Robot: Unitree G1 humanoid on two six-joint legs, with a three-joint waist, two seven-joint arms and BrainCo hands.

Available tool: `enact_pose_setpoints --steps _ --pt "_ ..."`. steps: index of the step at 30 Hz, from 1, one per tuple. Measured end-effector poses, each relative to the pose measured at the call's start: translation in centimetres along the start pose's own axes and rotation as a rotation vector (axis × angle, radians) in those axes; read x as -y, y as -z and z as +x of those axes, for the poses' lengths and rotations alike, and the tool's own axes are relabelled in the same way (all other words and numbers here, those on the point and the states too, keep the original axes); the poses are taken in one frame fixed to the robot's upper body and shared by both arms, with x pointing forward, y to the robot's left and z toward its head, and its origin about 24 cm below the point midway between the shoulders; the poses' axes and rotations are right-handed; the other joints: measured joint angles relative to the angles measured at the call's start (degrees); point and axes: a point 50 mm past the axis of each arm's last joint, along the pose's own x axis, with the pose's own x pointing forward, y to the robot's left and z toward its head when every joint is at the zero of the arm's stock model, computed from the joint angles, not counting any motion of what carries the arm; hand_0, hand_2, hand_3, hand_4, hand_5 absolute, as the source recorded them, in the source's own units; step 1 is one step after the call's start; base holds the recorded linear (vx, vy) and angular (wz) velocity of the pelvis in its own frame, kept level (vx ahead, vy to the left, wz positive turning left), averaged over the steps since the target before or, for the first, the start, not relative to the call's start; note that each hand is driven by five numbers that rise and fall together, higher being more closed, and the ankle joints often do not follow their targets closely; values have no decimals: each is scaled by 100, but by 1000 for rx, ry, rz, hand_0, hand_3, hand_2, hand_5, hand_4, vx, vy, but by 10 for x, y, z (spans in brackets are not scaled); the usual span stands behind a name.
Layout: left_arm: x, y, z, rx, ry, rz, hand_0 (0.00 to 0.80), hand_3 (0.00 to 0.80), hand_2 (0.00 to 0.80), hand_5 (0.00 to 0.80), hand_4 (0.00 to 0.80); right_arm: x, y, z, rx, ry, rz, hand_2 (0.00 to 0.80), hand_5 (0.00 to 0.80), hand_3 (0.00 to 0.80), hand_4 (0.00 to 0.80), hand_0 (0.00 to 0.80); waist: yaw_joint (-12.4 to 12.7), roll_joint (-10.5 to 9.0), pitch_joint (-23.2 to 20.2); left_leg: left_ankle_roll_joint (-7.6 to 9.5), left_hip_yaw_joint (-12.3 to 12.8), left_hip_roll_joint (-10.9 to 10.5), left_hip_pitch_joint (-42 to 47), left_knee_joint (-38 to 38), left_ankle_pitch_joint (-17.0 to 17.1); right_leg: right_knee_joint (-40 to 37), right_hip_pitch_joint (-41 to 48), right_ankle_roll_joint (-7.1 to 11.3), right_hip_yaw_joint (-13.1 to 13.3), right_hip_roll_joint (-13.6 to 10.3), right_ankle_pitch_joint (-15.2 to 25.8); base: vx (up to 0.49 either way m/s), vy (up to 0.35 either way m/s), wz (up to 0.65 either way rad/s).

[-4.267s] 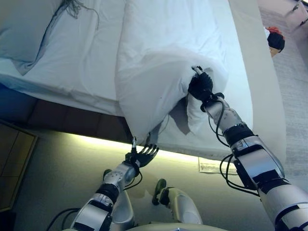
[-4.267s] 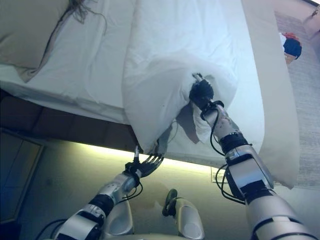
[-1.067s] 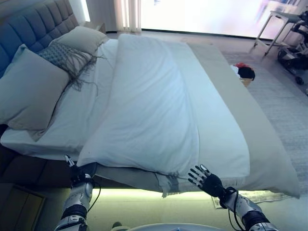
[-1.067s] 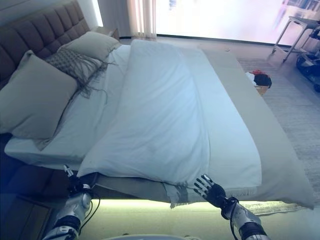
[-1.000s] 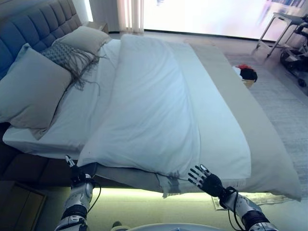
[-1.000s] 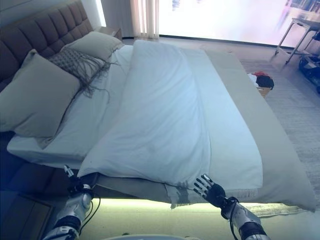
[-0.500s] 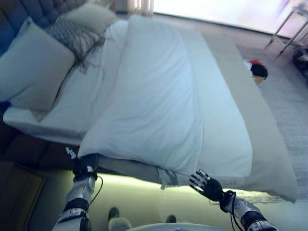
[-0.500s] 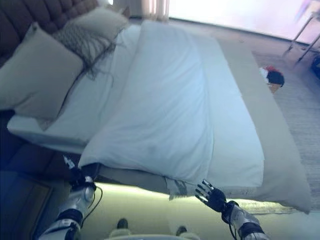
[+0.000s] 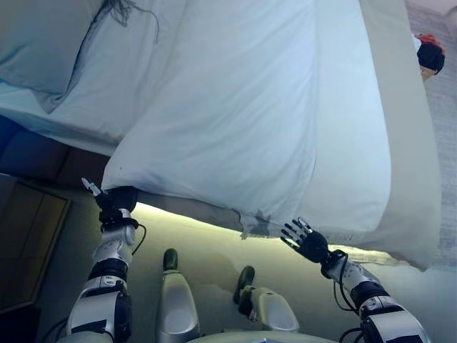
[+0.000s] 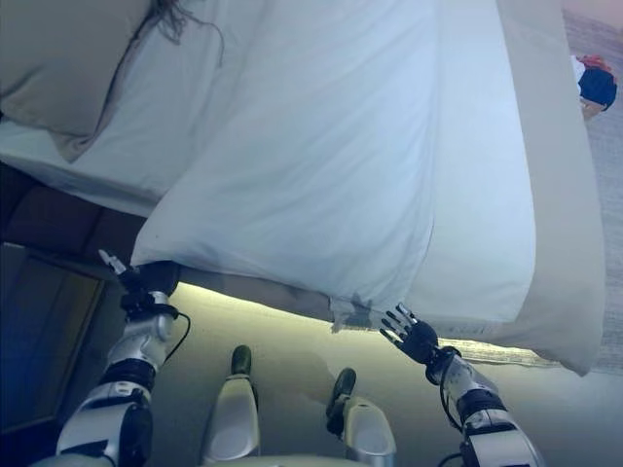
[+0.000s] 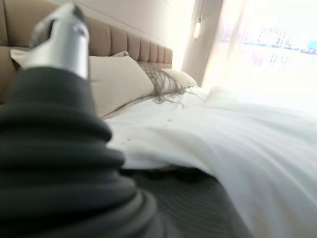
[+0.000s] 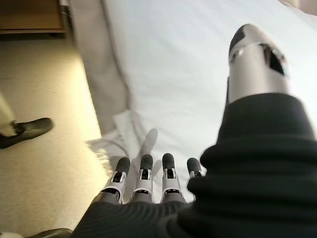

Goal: Make the bed neatly

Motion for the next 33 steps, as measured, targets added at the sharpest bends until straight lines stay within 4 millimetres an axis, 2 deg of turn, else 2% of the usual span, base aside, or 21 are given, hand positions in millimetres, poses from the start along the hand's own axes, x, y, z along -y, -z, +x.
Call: enact_pose_setpoints --steps 2,7,10,15,21,23,26,28,33 --pt "-1 -11 -4 9 -10 26 0 0 0 0 0 4 -1 -2 14 8 8 0 0 0 0 0 23 -2 -3 -21 74 -1 289 -176 -12 -188 253 16 -2 21 10 122 64 -9" --pt "10 -35 -5 10 3 67 0 0 0 0 0 20 3 -11 21 60 5 0 0 0 0 0 128 -4 -14 -91 84 11 519 -343 -61 -409 447 31 -21 97 23 105 64 -12" --pt "14 -54 -8 -7 -26 106 0 0 0 0 0 22 3 -13 22 66 -5 0 0 0 0 0 132 -6 -17 -105 95 4 718 -455 -71 -437 563 29 -35 91 26 73 72 -9" --pt "20 -65 -10 -51 -45 130 0 0 0 0 0 22 2 -13 25 55 -20 0 0 0 0 0 137 -9 -20 -107 88 -7 806 -505 -76 -444 642 28 -68 84 25 19 50 1" --pt "21 -61 -8 -78 -41 113 0 0 0 0 0 28 7 -16 9 74 -20 0 0 0 0 0 133 4 -24 -148 -38 47 401 -128 -166 -451 452 35 -87 155 24 -140 -56 3" --pt "26 -56 -1 -87 -18 104 0 0 0 0 0 29 8 -17 6 78 -21 0 0 0 0 0 133 7 -22 -168 -132 98 74 102 -183 -357 262 2 -165 204 10 -231 -77 21" --pt "37 -43 11 -106 29 79 0 0 0 0 0 22 -1 -13 11 50 -84 0 0 0 0 0 146 41 -3 -159 -244 150 -588 593 -218 136 -278 -59 -246 183 -153 -214 -25 17" --pt "41 -37 17 -114 48 68 0 0 0 0 0 14 -10 -10 34 24 -107 0 0 0 0 0 146 66 13 -103 -260 172 -875 827 -288 624 -655 -78 -254 102 -333 -186 39 9" --pt "41 -22 22 -130 52 34 0 0 0 0 0 0 -42 -6 92 -1 -157 0 0 0 0 0 130 140 116 -10 -390 16 -1626 1805 -686 2289 -1582 -50 -221 -454 -1038 -163 150 9"
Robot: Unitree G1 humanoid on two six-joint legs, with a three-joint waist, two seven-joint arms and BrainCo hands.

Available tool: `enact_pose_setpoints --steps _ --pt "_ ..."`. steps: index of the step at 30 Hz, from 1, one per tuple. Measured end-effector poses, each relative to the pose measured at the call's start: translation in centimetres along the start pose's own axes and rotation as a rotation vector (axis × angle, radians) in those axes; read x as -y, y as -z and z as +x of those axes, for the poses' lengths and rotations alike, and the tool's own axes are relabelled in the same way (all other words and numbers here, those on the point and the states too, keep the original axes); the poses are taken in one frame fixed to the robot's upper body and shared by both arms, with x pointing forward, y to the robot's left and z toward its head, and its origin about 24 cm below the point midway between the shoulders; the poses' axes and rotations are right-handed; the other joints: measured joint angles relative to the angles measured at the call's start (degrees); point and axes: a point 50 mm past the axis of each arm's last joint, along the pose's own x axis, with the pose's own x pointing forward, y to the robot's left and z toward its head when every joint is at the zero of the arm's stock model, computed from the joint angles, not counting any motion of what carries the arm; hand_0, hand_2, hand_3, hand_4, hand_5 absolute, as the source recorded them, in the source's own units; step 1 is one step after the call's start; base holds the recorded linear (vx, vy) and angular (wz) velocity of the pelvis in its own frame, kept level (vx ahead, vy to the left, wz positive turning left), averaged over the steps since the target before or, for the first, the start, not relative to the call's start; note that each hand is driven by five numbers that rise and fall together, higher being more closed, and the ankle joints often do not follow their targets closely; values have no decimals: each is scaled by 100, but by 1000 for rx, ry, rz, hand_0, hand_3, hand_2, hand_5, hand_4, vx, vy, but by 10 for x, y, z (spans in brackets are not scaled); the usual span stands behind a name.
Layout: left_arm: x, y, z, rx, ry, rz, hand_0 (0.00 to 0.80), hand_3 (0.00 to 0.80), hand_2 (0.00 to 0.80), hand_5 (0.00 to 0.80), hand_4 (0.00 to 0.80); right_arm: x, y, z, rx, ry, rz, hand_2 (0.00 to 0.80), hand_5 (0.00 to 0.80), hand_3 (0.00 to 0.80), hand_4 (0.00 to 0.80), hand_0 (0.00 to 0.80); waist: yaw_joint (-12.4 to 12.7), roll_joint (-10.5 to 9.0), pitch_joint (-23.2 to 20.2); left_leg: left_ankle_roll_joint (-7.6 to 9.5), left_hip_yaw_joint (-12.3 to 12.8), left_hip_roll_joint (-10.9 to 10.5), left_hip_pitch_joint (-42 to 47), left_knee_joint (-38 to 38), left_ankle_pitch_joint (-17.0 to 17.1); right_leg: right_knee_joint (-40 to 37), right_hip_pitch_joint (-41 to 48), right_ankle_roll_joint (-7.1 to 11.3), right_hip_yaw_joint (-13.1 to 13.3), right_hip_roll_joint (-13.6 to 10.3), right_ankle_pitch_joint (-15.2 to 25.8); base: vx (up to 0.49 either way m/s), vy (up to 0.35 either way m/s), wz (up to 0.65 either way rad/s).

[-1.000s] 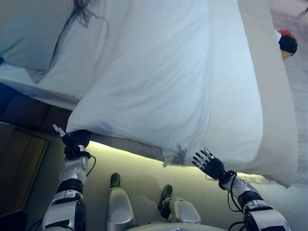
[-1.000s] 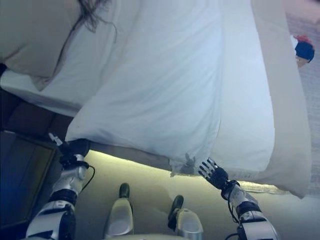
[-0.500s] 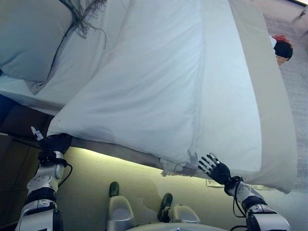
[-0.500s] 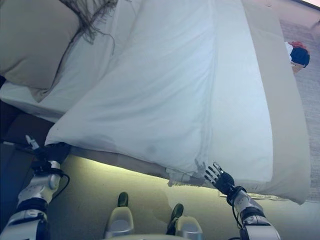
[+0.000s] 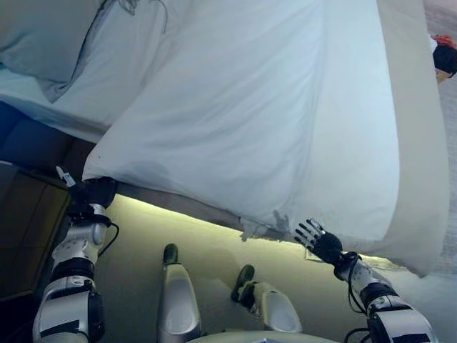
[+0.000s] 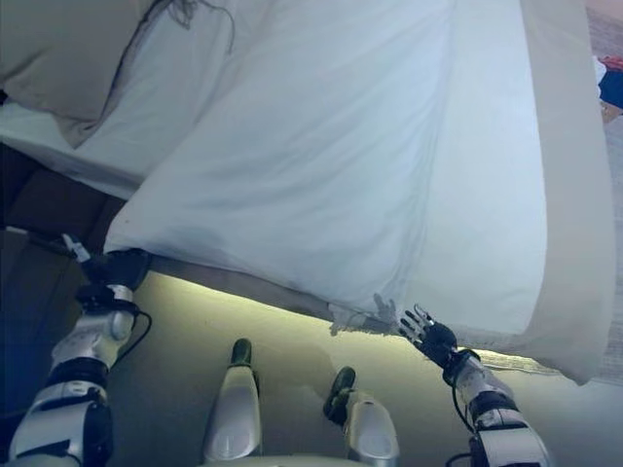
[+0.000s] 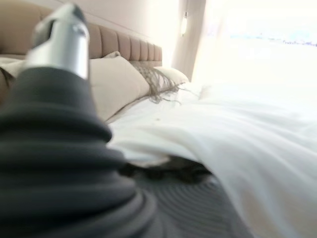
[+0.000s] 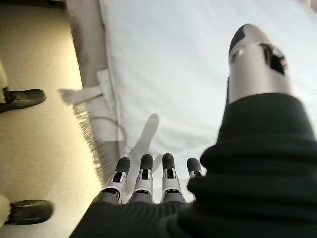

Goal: Make the bed neatly

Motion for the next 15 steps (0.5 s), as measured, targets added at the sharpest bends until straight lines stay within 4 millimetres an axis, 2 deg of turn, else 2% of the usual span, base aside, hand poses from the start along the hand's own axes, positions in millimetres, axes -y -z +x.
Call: enact_pose_setpoints --steps 1,4,8,11,15 --pt "5 3 5 -5 19 -5 0 0 0 0 0 -1 -10 0 8 -2 -21 0 0 0 0 0 -1 -1 58 31 -18 -32 -197 232 -134 320 -220 -30 16 -123 -162 -87 139 6" --pt "18 7 17 -4 66 -11 0 0 0 0 0 -4 -41 0 63 -6 -69 0 0 0 0 0 10 53 367 53 -65 -132 -759 834 -237 1164 -798 -54 69 -361 -437 -116 105 7" --pt "29 15 27 0 129 -25 0 0 0 0 0 -12 -72 -2 122 -26 -118 0 0 0 0 0 22 194 663 10 -184 -153 -1399 1452 -358 1918 -1461 -144 177 -483 -708 -129 83 2" --pt "30 17 29 -1 133 -33 0 0 0 0 0 -18 -86 -2 145 -48 -142 0 0 0 0 0 32 197 669 -17 -198 -152 -1661 1714 -410 2372 -1822 -262 324 -548 -862 -97 52 1" --pt "31 18 31 5 128 -49 0 0 0 0 0 -24 -114 -8 196 -59 -187 0 0 0 0 0 63 201 670 -58 -229 -157 -1901 2034 -489 2861 -2156 -310 436 -640 -1114 -65 49 -1"
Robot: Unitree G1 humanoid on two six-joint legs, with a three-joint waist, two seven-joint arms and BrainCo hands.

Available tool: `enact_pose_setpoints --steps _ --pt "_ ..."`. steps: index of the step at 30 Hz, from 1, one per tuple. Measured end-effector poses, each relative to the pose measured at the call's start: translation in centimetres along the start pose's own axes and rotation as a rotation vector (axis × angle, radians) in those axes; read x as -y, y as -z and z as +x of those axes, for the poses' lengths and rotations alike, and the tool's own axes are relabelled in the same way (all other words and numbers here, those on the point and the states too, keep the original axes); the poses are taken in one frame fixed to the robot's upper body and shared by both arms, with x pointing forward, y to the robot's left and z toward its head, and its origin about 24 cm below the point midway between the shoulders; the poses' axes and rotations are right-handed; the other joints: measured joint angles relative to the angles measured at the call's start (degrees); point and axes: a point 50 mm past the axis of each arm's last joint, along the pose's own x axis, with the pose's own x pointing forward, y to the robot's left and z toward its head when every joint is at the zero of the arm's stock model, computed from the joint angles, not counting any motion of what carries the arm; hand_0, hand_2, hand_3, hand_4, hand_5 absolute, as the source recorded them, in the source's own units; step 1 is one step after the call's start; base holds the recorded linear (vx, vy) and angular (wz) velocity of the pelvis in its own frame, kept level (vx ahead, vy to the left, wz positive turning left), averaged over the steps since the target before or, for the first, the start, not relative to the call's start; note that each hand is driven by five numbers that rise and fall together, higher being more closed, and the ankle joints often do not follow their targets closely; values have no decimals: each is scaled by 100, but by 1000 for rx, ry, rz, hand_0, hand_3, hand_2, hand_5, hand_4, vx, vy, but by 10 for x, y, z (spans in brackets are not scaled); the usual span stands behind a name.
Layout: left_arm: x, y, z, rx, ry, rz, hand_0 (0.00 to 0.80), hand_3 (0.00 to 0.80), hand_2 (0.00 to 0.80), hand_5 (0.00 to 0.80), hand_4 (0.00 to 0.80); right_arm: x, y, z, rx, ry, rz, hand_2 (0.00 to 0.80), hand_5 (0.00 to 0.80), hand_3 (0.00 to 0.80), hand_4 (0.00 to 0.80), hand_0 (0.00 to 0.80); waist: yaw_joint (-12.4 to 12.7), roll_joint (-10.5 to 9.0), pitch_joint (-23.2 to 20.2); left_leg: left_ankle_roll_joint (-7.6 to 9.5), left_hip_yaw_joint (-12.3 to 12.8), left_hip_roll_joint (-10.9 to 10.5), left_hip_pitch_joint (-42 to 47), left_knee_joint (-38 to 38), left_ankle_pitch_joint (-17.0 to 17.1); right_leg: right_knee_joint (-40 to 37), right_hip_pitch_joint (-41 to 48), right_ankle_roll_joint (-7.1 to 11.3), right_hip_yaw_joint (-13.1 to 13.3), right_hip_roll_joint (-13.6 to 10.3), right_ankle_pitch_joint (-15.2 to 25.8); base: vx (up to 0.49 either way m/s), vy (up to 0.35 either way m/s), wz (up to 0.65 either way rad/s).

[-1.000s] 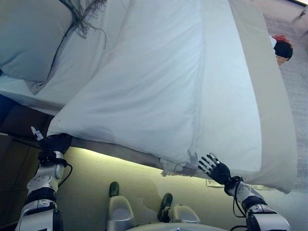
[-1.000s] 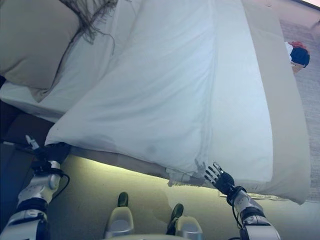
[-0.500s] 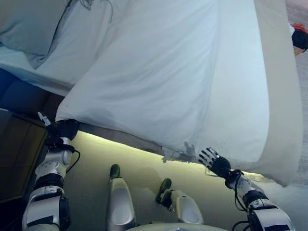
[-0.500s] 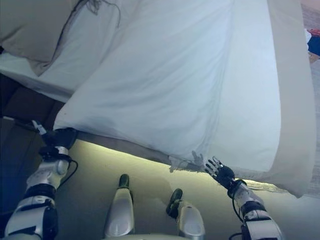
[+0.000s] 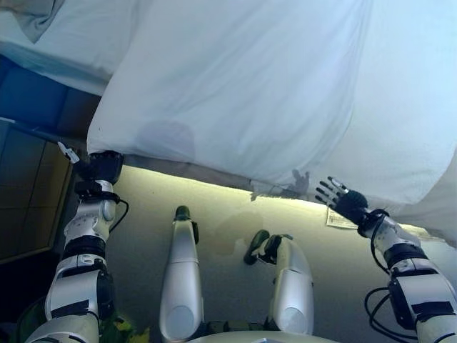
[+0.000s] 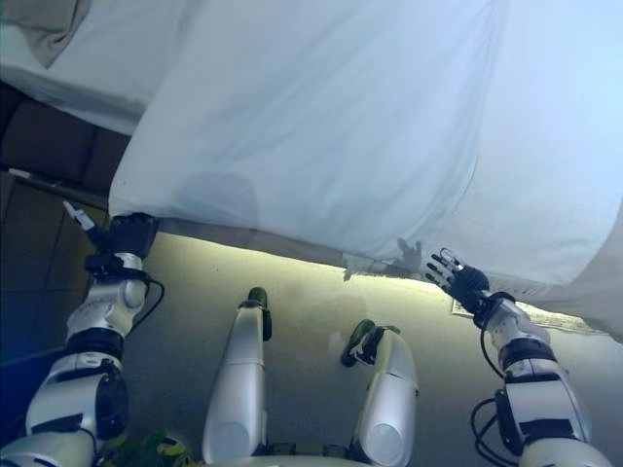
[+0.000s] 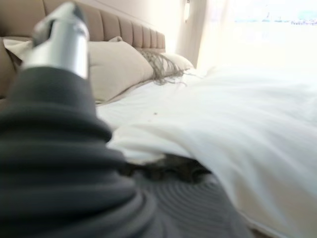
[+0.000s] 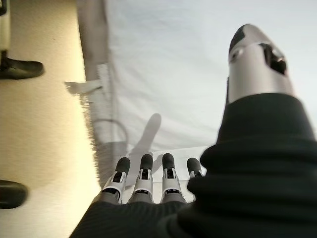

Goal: Make the bed neatly

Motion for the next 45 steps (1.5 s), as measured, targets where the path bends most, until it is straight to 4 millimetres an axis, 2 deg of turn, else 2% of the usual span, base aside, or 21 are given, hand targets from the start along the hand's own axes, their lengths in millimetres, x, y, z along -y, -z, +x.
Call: enact_pose_setpoints --steps 4,8,13,15,20,24,28,32,37,41,43,45 --pt "-3 0 2 9 -44 -36 0 0 0 0 0 1 -20 -5 27 -10 -38 0 0 0 0 0 101 15 -5 -87 -123 40 -474 407 -56 598 -528 -148 75 -31 -242 -54 30 -2" --pt "-15 -4 -4 33 -118 -56 0 0 0 0 0 -3 -26 -3 21 -27 -58 0 0 0 0 0 112 40 -1 -182 -258 46 -850 782 -118 1104 -917 -250 99 -81 -449 -31 4 2" --pt "-23 -11 -10 82 -184 -99 0 0 0 0 0 -8 -30 -2 10 -51 -88 0 0 0 0 0 154 84 16 -193 -359 50 -1099 989 -125 1434 -1167 -363 97 -95 -581 -57 -35 3" --pt "-37 -24 -25 153 -260 -131 0 0 0 0 0 -6 -33 -4 14 -42 -96 0 0 0 0 0 200 130 8 -193 -393 44 -1175 1053 -125 1526 -1234 -390 97 -102 -629 -80 -32 3" --pt "-74 -47 -80 230 -441 -126 0 0 0 0 0 -2 -42 -8 26 -20 -111 0 0 0 0 0 449 139 11 -192 -482 24 -1501 1297 -126 1882 -1528 -470 75 -179 -788 -58 -69 9" --pt "-90 -54 -107 257 -572 -127 0 0 0 0 0 -6 -45 -6 34 -30 -112 0 0 0 0 0 622 116 5 -181 -585 26 -1638 1411 -119 2009 -1558 -526 -22 -203 -879 12 -90 11" --pt "-103 -59 -129 301 -703 -169 0 0 0 0 0 -10 -49 -4 42 -44 -112 0 0 0 0 0 596 50 -27 -160 -577 46 -1654 1446 -106 2006 -1532 -506 -14 -189 -869 41 -101 3" --pt "-110 -75 -154 392 -837 -180 0 0 0 0 0 -13 -40 0 27 -60 -95 0 0 0 0 0 559 -36 -54 -176 -554 101 -1417 1367 -117 1871 -1265 -475 -43 -174 -859 83 -123 0" --pt "-109 -100 -184 476 -934 -39 0 0 0 0 0 -22 1 7 -38 -99 -38 0 0 0 0 0 548 -274 -239 -123 -333 263 -723 777 -79 1277 -682 -336 -66 -32 -745 112 -121 -6" --pt "-110 -115 -210 484 -1075 205 0 0 0 0 0 -21 30 4 -88 -95 -6 0 0 0 0 0 512 -268 -424 -97 -98 366 -50 260 -51 650 -71 -217 -73 91 -535 128 -128 -9" --pt "-108 -121 -217 431 -1155 416 0 0 0 0 0 -17 37 1 -101 -80 3 0 0 0 0 0 424 -224 -515 -105 21 368 251 8 -34 331 218 -141 -89 115 -432 174 -107 -4" --pt "-105 -123 -211 299 -1202 690 0 0 0 0 0 -10 48 -6 -111 -53 28 0 0 0 0 0 344 -202 -637 -146 203 385 654 -390 74 -83 577 -44 -88 149 -282 180 -104 -4"
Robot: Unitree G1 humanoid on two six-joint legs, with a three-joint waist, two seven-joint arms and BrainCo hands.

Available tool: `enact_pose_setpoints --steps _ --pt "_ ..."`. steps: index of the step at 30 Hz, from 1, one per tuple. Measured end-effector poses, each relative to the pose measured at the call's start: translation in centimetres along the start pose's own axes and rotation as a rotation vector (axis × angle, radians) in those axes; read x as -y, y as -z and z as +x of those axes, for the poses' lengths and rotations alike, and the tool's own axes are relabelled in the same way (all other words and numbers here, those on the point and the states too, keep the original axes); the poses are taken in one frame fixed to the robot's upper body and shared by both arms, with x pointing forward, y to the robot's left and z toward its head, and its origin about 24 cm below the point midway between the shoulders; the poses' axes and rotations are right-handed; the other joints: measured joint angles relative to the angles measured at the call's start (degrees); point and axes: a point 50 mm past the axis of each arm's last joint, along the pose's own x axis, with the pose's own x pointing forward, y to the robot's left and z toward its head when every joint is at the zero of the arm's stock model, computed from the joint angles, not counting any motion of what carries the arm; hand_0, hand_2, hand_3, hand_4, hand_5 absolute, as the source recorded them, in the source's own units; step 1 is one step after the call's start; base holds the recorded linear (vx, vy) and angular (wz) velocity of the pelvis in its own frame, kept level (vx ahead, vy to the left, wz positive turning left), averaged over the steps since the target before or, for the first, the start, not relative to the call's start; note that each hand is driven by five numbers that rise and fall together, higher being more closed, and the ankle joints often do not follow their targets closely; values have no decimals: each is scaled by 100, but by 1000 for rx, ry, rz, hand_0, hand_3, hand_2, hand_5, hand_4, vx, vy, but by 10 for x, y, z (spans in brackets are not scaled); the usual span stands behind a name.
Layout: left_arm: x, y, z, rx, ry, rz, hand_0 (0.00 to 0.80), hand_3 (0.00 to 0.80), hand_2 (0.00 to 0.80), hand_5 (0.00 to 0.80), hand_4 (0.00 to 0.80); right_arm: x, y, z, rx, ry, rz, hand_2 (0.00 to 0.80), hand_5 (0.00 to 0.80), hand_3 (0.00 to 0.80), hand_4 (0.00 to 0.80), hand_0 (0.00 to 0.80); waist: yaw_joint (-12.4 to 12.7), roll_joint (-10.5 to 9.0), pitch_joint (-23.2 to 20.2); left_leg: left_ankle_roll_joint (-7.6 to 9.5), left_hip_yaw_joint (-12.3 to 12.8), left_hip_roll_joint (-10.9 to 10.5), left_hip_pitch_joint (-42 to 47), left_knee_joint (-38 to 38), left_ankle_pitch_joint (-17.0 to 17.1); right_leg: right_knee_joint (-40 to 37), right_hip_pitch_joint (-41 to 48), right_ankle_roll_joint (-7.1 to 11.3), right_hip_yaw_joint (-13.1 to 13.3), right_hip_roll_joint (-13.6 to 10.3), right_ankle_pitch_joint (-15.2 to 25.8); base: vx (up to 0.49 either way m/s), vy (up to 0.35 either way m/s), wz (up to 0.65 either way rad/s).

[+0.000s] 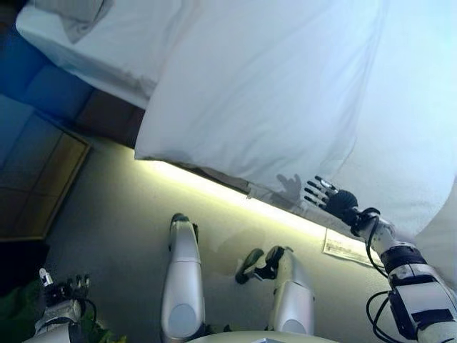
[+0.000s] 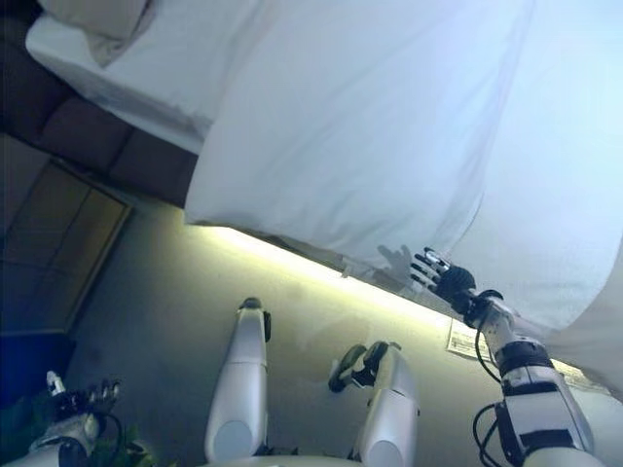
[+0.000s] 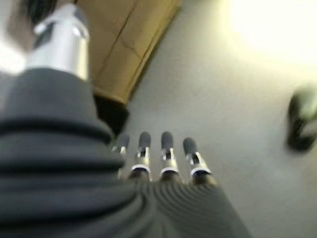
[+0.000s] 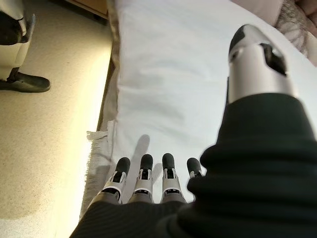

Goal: Make the bed neatly

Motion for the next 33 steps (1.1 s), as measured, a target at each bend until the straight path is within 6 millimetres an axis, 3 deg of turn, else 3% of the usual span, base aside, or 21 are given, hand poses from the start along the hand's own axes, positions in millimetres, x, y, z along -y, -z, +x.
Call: enact_pose_setpoints --steps 3,8,13,16,19,22,29,33 --pt "9 1 -1 37 66 321 0 0 0 0 0 11 21 -10 -15 30 66 0 0 0 0 0 -166 102 -161 34 281 48 707 -651 148 -785 628 126 20 142 305 201 -80 -17" --pt "11 35 -7 -29 164 699 0 0 0 0 0 35 62 -37 -101 112 91 0 0 0 0 0 -461 405 -678 161 700 -29 1944 -2115 548 -2444 1709 338 49 415 1003 225 -81 -16" --pt "3 59 -13 -104 236 990 0 0 0 0 0 59 136 -81 -318 228 149 0 0 0 0 0 -568 567 -1393 113 936 -102 3254 -3703 1068 -4202 2913 462 -10 799 1709 201 -117 -15" --pt "3 76 -17 -174 302 1184 0 0 0 0 0 62 159 -96 -365 271 196 0 0 0 0 0 -659 629 -1638 82 976 -133 3712 -4314 1274 -4933 3343 511 -3 950 2023 106 -87 -13" --pt "-10 92 -22 -273 330 1338 0 0 0 0 0 53 177 -92 -332 277 280 0 0 0 0 0 -783 649 -1844 65 1108 -161 4027 -4704 1374 -5458 3593 548 98 1054 2275 83 -53 -22" --pt "-22 112 -29 -385 349 1372 0 0 0 0 0 46 196 -92 -318 321 317 0 0 0 0 0 -896 654 -1945 68 1189 -225 4266 -4917 1418 -5896 3830 587 178 1076 2496 69 -26 -22" --pt "-44 170 -58 -651 390 1218 0 0 0 0 0 51 251 -136 -450 649 470 0 0 0 0 0 -1026 640 -2024 67 1437 -242 4488 -4924 1389 -6024 3942 597 400 1070 2593 83 -22 -15" --pt "-45 191 -70 -721 443 1204 0 0 0 0 0 45 269 -149 -552 693 434 0 0 0 0 0 -1039 596 -2057 60 1447 -219 4582 -4930 1373 -6030 3998 586 465 1089 2618 61 -51 -11"
